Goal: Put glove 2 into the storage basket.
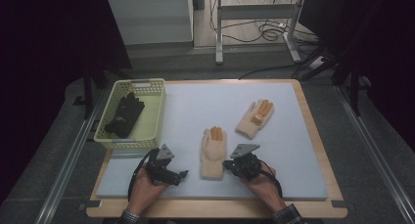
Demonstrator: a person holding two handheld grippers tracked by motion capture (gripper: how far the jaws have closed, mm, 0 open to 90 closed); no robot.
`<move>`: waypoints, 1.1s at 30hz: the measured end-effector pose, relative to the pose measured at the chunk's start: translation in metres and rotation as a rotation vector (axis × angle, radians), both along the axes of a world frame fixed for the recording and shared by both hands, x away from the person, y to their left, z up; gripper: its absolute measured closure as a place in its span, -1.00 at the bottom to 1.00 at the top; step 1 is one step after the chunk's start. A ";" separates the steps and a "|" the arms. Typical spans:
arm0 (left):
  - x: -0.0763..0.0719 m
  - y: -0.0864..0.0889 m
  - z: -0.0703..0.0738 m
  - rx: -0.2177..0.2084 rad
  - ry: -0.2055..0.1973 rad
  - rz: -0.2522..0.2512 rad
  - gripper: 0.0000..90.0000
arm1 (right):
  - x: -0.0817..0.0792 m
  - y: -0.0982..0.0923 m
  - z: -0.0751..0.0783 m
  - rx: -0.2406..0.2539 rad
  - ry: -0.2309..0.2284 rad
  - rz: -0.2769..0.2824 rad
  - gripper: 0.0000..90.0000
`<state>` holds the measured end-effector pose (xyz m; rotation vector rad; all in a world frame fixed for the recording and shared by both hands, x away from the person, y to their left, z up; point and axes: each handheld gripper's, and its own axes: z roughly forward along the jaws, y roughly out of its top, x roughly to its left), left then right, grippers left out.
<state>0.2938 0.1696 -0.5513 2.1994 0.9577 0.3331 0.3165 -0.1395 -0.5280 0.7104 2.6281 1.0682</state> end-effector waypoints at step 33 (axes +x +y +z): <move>0.000 0.000 0.000 0.001 0.000 -0.002 -0.98 | 0.110 -0.080 0.031 0.025 -0.069 -0.419 0.01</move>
